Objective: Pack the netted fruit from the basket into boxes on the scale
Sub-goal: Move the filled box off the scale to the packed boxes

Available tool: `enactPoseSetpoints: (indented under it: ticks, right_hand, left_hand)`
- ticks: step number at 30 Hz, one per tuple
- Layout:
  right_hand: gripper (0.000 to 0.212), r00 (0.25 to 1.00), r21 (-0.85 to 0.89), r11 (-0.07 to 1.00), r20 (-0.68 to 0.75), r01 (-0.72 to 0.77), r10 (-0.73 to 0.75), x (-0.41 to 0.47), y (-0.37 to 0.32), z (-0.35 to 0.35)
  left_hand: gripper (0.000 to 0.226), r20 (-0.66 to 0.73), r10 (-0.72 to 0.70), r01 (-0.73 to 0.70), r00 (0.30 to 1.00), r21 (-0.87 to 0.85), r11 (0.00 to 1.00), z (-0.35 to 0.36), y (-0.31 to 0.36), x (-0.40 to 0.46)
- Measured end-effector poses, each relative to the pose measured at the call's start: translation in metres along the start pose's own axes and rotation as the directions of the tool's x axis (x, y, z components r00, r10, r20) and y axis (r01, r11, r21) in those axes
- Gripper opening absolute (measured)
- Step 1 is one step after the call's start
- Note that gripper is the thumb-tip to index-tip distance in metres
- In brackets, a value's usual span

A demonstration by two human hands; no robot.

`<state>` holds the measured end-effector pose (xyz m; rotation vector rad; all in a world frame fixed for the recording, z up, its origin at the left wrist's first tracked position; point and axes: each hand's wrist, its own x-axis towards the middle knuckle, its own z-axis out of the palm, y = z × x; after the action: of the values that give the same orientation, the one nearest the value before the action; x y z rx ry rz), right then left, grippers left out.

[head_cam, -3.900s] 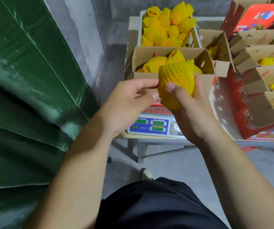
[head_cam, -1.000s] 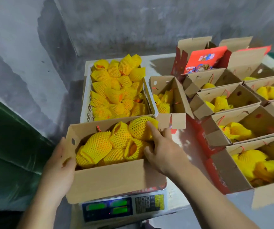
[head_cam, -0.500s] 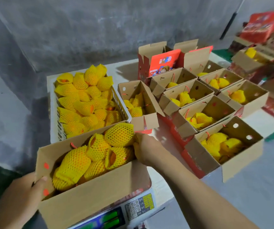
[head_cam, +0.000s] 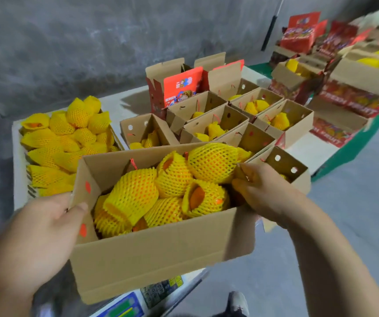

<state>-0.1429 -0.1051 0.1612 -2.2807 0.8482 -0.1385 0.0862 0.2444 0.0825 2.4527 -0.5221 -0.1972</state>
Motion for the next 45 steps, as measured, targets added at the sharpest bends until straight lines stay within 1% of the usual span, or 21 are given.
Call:
enactPoseSetpoints:
  ticks: [2, 4, 5, 6, 8, 12, 15, 17, 19, 22, 25, 27, 29, 33, 35, 37, 39, 41, 43, 45]
  right_hand:
    - [0.024, 0.999, -0.007, 0.999, -0.03, -0.036, 0.036, -0.005, 0.027, -0.031]
    - [0.026, 0.996, 0.018, 0.997, -0.05, -0.073, 0.074, -0.009, 0.061, -0.064]
    - [0.027, 0.993, 0.033, 0.996, -0.069, -0.089, 0.091, -0.011, 0.08, -0.08]
    - [0.027, 0.99, 0.05, 0.994, -0.099, -0.1, 0.105, -0.012, 0.101, -0.097]
    - [0.027, 0.976, 0.079, 0.99, -0.177, -0.114, 0.126, -0.013, 0.145, -0.129]
    - [0.02, 0.949, 0.101, 0.985, -0.269, -0.141, 0.163, -0.013, 0.238, -0.196]
    - [0.02, 0.923, 0.128, 0.976, -0.325, -0.174, 0.207, -0.015, 0.297, -0.244]
    - [0.022, 0.903, 0.157, 0.969, -0.358, -0.192, 0.237, -0.016, 0.327, -0.27]
    - [0.019, 0.883, 0.185, 0.96, -0.387, -0.208, 0.266, -0.016, 0.353, -0.291]
    - [0.017, 0.857, 0.212, 0.947, -0.412, -0.242, 0.311, -0.01, 0.388, -0.314]
    - [0.016, 0.814, 0.295, 0.905, -0.412, -0.308, 0.411, 0.007, 0.418, -0.33]
    - [0.019, 0.789, 0.327, 0.887, -0.422, -0.327, 0.446, 0.024, 0.436, -0.339]
    - [0.022, 0.77, 0.362, 0.868, -0.422, -0.341, 0.479, 0.043, 0.45, -0.348]
    - [0.019, 0.71, 0.502, 0.776, -0.378, -0.382, 0.594, 0.083, 0.476, -0.363]
    - [0.02, 0.688, 0.585, 0.714, -0.334, -0.385, 0.644, 0.101, 0.487, -0.366]
    - [0.027, 0.669, 0.677, 0.642, -0.293, -0.359, 0.683, 0.123, 0.499, -0.365]
    - [0.024, 0.635, 0.745, 0.567, -0.255, -0.351, 0.729, 0.149, 0.513, -0.359]
    - [0.022, 0.588, 0.81, 0.47, -0.201, -0.35, 0.784, 0.175, 0.524, -0.345]
    - [0.03, 0.553, 0.869, 0.378, -0.154, -0.318, 0.819, 0.2, 0.534, -0.322]
    - [0.037, 0.536, 0.919, 0.297, -0.118, -0.26, 0.836, 0.223, 0.542, -0.298]
  left_hand:
    - [0.051, 0.024, 0.086, -0.086, 0.996, 0.005, 0.996, 0.012, 0.049, 0.006]
    - [0.053, 0.031, 0.166, -0.166, 0.986, -0.001, 0.986, 0.025, 0.119, 0.002]
    - [0.05, 0.029, 0.199, -0.2, 0.98, 0.034, 0.979, 0.036, 0.156, -0.002]
    - [0.049, 0.047, 0.221, -0.225, 0.974, 0.105, 0.969, 0.046, 0.195, -0.009]
    - [0.047, 0.112, 0.225, -0.233, 0.968, 0.07, 0.97, 0.071, 0.267, -0.017]
    - [0.041, 0.23, 0.252, -0.247, 0.94, -0.05, 0.968, 0.141, 0.365, -0.014]
    - [0.04, 0.243, 0.324, -0.307, 0.914, -0.108, 0.946, 0.192, 0.427, -0.004]
    - [0.042, 0.255, 0.363, -0.335, 0.896, -0.148, 0.931, 0.223, 0.464, 0.002]
    - [0.042, 0.28, 0.4, -0.366, 0.872, -0.168, 0.915, 0.251, 0.496, 0.007]
    - [0.035, 0.331, 0.439, -0.418, 0.836, -0.135, 0.898, 0.289, 0.539, 0.023]
    - [0.037, 0.347, 0.477, -0.478, 0.808, -0.089, 0.874, 0.324, 0.579, 0.052]
    - [0.038, 0.371, 0.493, -0.505, 0.787, -0.072, 0.86, 0.346, 0.607, 0.074]
    - [0.037, 0.411, 0.518, -0.538, 0.75, -0.075, 0.839, 0.368, 0.636, 0.101]
    - [0.036, 0.441, 0.6, -0.642, 0.668, -0.067, 0.764, 0.417, 0.707, 0.163]
    - [0.034, 0.481, 0.606, -0.675, 0.634, -0.039, 0.736, 0.444, 0.743, 0.19]
    - [0.028, 0.517, 0.601, -0.696, 0.609, -0.014, 0.718, 0.475, 0.771, 0.215]
    - [0.022, 0.546, 0.584, -0.7, 0.6, 0.006, 0.714, 0.505, 0.79, 0.238]
    - [0.021, 0.557, 0.575, -0.699, 0.599, 0.015, 0.715, 0.533, 0.804, 0.258]
    - [0.023, 0.538, 0.588, -0.72, 0.603, 0.051, 0.692, 0.559, 0.818, 0.274]
    - [0.027, 0.522, 0.618, -0.756, 0.588, 0.083, 0.649, 0.585, 0.834, 0.287]
